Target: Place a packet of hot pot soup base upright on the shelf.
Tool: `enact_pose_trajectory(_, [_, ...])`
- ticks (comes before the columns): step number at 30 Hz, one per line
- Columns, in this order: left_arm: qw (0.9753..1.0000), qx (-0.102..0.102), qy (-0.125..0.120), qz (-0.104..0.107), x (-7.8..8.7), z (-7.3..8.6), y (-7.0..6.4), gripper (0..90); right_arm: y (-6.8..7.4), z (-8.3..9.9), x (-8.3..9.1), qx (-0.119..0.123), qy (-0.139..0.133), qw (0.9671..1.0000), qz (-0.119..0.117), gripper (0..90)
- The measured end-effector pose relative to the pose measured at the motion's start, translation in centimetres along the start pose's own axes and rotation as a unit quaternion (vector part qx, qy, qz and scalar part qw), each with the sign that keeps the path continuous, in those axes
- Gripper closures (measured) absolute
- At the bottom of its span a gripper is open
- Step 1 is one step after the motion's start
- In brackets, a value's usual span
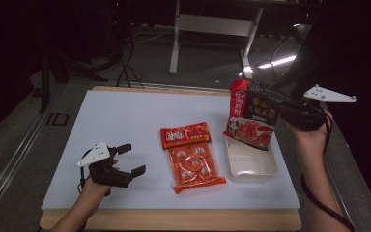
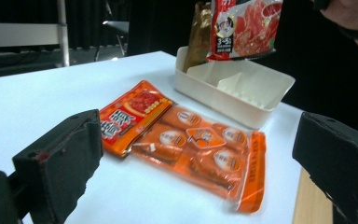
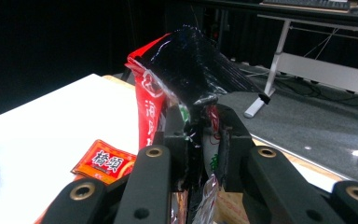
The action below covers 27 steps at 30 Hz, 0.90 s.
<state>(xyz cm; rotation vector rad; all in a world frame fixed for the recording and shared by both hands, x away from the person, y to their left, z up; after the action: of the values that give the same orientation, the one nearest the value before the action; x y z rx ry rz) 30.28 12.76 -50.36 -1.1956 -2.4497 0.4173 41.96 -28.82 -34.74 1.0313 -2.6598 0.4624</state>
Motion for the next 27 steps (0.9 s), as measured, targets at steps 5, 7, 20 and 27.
enact_pose_trajectory(5, [1.0, -0.002, 0.001, 0.0, 0.0, 0.3, 0.2, 2.4, -1.0, 1.1, -0.8, 0.004, 0.004, 1.0, 0.006, 77.0])
enact_pose_trajectory(7, [1.0, -0.001, 0.0, 0.008, -0.1, 0.5, 0.0, 2.4, -1.3, 1.6, -1.1, 0.006, 0.007, 0.9999, 0.007, 76.9])
enact_pose_trajectory(20, [0.9999, -0.001, 0.0, 0.01, -0.3, 0.6, 0.1, 2.4, -2.5, 4.6, -3.6, 0.016, 0.032, 0.9994, -0.001, 76.6])
enact_pose_trajectory(27, [1.0, 0.004, 0.0, 0.009, -0.4, 0.7, 0.2, 2.4, -1.9, 5.6, -4.5, 0.009, 0.026, 0.9995, -0.016, 75.9])
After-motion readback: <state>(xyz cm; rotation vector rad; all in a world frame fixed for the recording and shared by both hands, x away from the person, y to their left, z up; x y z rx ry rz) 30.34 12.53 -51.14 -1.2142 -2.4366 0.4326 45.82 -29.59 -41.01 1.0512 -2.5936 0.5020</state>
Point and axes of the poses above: each handheld gripper's, and its own axes: x roughly backward along the jaws, z roughly out of its underside, y roughly to its left, the point moved 8 cm from there along -x, roughly forward along the jaws, and after that the axes turned 13 degrees about x, right-handed, at the moved point
